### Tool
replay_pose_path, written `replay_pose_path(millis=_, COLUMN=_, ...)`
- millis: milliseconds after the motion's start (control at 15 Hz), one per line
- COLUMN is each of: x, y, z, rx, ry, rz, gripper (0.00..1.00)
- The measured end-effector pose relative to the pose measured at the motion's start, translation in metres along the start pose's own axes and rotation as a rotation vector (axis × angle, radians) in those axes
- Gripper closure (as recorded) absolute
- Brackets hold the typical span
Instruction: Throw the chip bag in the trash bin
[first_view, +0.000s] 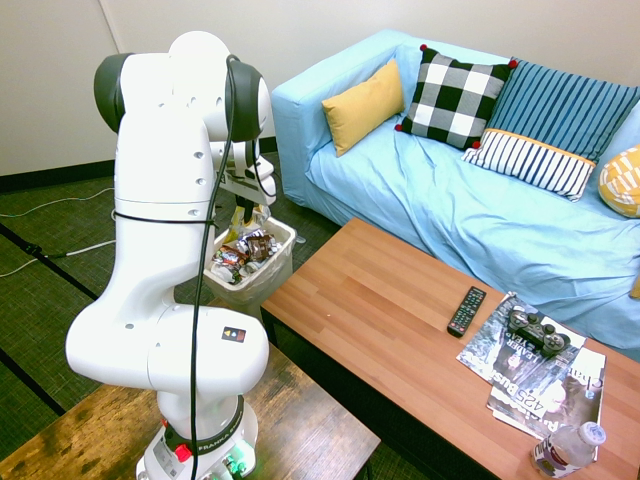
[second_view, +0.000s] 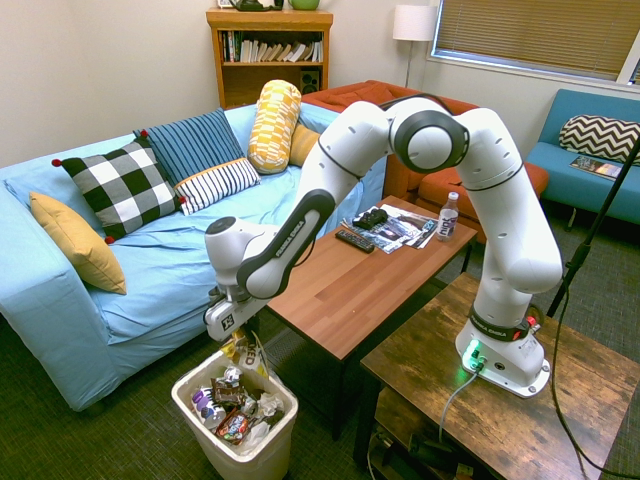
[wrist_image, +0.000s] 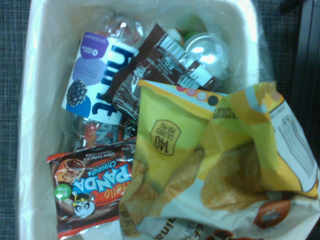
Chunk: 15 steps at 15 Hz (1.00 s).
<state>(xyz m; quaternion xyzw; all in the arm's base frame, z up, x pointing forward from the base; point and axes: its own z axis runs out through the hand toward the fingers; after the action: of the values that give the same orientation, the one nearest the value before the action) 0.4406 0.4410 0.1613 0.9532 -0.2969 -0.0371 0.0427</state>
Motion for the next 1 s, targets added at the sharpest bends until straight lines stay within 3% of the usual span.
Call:
replay_pose_path(millis=467, x=0.005, y=-0.006, z=0.031, rx=-0.008, ry=0.020, rz=-0.045, gripper=0.00)
replay_pose_path(millis=1000, x=0.007, y=-0.016, z=0.020, rx=0.022, ry=0.022, rz=-0.043, gripper=0.00)
